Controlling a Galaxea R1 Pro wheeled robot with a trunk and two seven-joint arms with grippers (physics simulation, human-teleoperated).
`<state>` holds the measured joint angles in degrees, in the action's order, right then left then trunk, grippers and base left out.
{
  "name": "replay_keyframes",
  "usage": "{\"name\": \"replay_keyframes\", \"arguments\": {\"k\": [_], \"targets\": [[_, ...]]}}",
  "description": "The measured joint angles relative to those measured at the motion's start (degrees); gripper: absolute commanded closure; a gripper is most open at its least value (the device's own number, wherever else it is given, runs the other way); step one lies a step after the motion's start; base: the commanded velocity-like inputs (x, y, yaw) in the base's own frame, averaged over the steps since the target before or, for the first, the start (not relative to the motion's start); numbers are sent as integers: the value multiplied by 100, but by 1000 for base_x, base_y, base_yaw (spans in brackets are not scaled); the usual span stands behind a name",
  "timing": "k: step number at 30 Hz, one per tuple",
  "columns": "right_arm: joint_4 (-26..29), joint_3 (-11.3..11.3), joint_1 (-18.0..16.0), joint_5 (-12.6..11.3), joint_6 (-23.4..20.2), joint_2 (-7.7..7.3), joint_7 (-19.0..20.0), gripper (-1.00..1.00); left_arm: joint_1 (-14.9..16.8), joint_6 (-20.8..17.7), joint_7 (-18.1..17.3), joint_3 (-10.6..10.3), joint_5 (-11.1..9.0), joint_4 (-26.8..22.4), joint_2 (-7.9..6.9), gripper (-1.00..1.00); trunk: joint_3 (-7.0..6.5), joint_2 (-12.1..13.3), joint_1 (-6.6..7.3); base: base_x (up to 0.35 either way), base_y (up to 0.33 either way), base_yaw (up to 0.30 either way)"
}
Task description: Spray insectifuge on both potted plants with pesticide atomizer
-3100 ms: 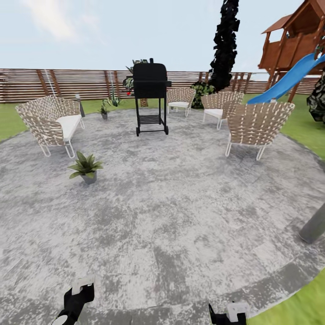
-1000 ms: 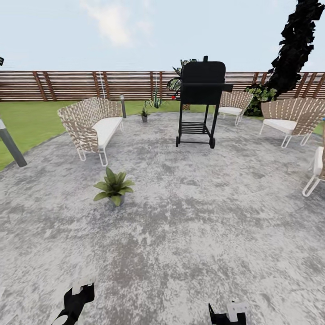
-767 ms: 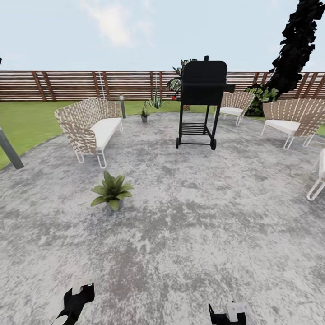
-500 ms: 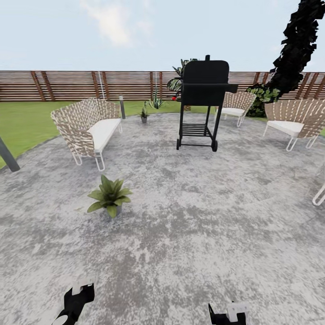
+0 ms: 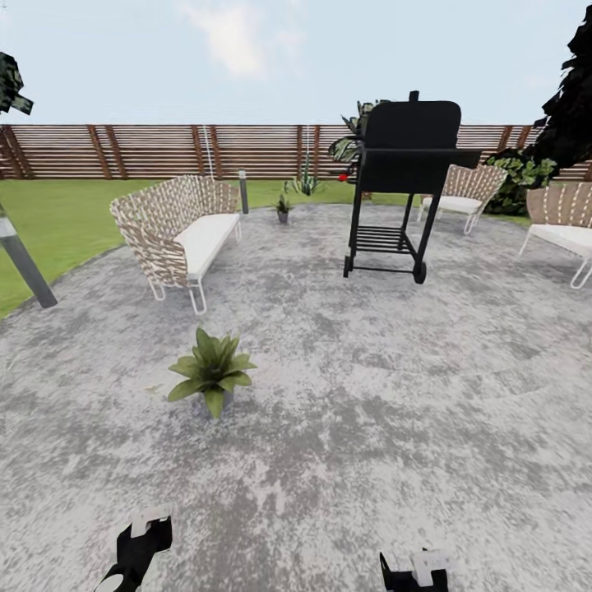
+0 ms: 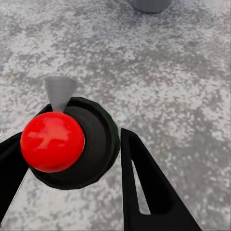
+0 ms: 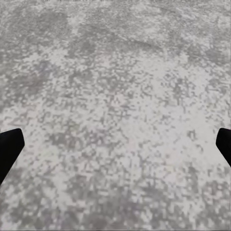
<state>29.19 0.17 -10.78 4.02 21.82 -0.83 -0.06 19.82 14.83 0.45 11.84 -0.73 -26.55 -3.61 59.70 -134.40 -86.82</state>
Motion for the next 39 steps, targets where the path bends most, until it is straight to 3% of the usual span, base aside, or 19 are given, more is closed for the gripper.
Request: {"name": "replay_keyframes", "arguments": {"k": [10,19,24,28,31,34,39], "targets": [[22,0,1,-8,-1,-2,0,-100,1,1,-3,0,1,0,-5,100,0,0,-1,313,0,174],[28,0,0,4,-4,-1,-11,-100,1,1,-6,-1,0,2,-2,100,0,0,-3,40,0,5],[130,63,-98,153,-165,150,145,-100,-15,-96,-166,-48,140,20,-82,100,0,0,-4,0,0,0],[1,-77,-104,33,-36,89,18,-100,-85,33,-61,101,29,31,-169,100,0,0,-3,0,0,0],[-94,-149,-105,-58,59,65,-70,-100,-86,47,18,90,-68,46,-261,100,0,0,-3,0,0,0],[-129,-165,-105,-147,128,53,-153,-100,-67,39,101,67,-78,37,-359,100,0,0,-3,0,0,0],[-18,-164,-112,-141,124,34,-144,-100,35,-24,-66,46,26,16,-522,100,0,0,-3,0,0,0]]}}
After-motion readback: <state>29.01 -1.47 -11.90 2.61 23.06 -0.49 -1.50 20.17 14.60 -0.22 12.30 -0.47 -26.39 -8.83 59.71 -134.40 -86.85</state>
